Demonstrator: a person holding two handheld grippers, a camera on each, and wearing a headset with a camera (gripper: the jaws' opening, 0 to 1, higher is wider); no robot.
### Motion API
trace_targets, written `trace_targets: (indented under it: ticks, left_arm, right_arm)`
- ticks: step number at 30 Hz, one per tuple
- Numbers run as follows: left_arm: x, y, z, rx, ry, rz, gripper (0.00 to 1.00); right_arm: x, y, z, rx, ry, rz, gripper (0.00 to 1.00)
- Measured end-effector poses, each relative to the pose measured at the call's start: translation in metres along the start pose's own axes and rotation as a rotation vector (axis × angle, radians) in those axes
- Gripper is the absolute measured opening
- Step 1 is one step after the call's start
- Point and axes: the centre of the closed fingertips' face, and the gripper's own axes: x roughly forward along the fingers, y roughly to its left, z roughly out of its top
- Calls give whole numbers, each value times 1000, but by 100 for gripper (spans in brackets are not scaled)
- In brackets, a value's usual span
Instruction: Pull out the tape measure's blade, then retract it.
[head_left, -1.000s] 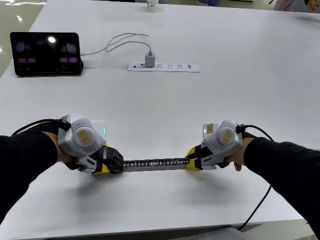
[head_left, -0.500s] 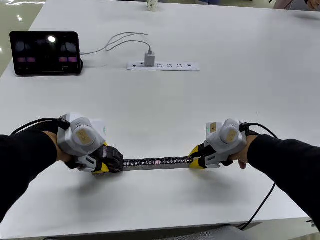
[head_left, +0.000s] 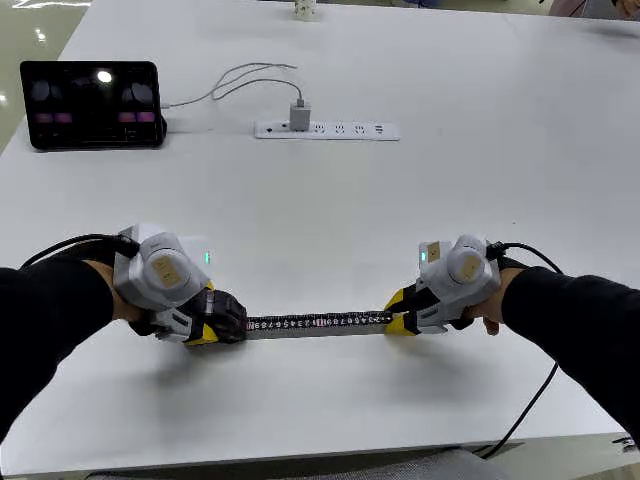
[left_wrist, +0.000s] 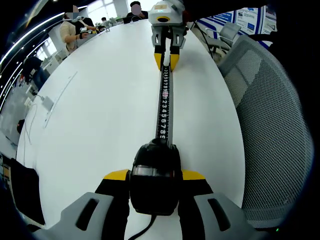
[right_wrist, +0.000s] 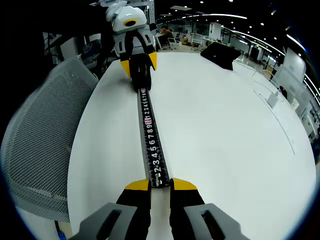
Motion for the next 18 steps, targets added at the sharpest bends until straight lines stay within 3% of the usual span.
trace_targets:
  ticks: [18]
  left_arm:
    - [0, 1, 0, 4, 2, -2, 31]
  right_arm:
    - [-6, -1, -8, 19, 2, -2, 10]
